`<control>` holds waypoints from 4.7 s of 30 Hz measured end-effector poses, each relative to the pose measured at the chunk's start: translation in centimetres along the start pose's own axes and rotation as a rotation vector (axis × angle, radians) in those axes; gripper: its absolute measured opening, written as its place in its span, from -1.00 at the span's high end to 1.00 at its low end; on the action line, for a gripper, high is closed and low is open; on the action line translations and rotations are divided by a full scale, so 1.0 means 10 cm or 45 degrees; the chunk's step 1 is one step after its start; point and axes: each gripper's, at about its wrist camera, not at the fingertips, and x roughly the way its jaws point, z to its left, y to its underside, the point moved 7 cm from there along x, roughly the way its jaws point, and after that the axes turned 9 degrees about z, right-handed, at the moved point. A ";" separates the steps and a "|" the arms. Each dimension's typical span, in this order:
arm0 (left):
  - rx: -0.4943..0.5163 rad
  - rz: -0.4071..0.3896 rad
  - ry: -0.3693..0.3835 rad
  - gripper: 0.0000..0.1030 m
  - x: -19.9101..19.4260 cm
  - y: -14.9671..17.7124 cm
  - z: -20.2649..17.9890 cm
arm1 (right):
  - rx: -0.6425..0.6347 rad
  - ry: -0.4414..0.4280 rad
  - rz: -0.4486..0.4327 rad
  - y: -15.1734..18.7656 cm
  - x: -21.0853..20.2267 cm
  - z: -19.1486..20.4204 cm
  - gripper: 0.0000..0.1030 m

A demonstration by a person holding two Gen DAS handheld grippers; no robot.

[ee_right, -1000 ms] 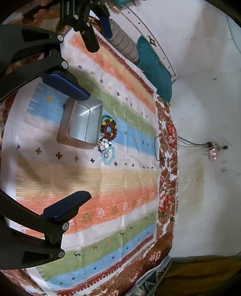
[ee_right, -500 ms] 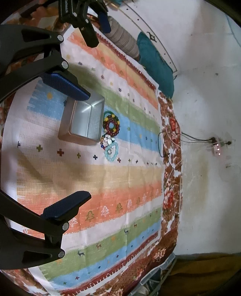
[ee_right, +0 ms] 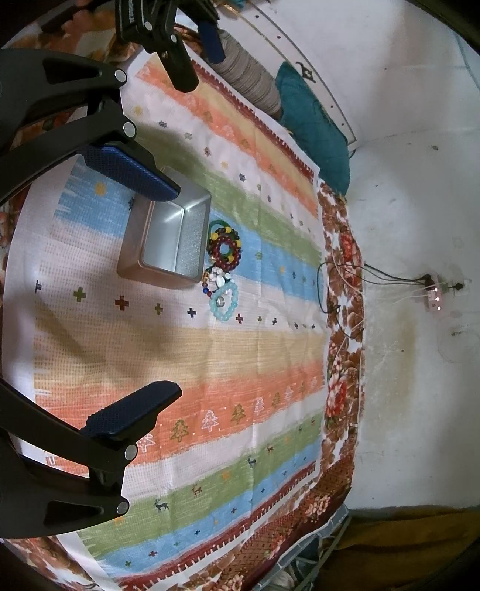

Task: Organize jewelry

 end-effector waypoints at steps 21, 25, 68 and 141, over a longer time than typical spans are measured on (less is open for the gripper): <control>0.001 0.001 -0.004 -0.89 0.00 0.01 -0.02 | -0.005 -0.001 0.014 0.04 0.04 0.00 -0.92; 0.003 0.001 -0.003 -0.89 0.00 0.02 -0.03 | -0.004 -0.003 0.016 0.04 0.05 0.00 -0.92; -0.144 0.204 -0.005 -0.89 0.73 -0.66 0.22 | 0.043 0.055 0.193 -0.57 0.63 -0.18 -0.92; -0.209 0.616 -0.064 -0.24 2.80 -0.92 0.49 | 0.172 0.156 0.577 -0.80 2.43 -0.46 -0.78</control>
